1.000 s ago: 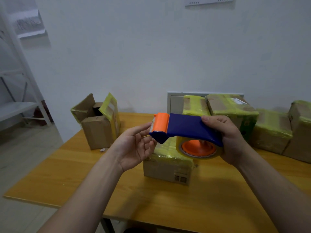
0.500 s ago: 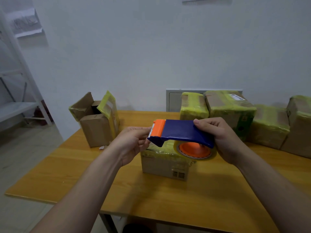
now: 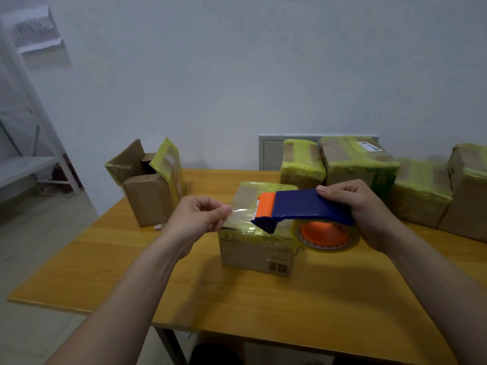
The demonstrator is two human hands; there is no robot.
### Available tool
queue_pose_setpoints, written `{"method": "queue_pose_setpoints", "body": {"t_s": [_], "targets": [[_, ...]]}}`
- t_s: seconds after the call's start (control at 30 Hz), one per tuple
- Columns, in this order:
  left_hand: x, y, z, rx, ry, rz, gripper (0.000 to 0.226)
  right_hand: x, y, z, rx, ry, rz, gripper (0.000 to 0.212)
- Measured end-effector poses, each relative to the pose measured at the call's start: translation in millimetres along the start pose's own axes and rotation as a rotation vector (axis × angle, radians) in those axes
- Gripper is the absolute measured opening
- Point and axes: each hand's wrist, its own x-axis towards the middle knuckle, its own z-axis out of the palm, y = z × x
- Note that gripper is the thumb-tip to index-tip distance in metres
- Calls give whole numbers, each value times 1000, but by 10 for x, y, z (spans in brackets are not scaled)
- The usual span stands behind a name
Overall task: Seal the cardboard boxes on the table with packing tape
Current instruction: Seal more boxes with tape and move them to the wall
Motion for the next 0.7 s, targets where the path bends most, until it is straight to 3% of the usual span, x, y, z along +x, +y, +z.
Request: {"method": "queue_pose_setpoints", "body": {"t_s": [0.3,0.7], "targets": [[30,-25,23,383,65,75,16,131,-78,115,-168,-1,37,37],[181,-19,3,528,-1,-15,15,223,-158,262,-359,5,45,38]]}}
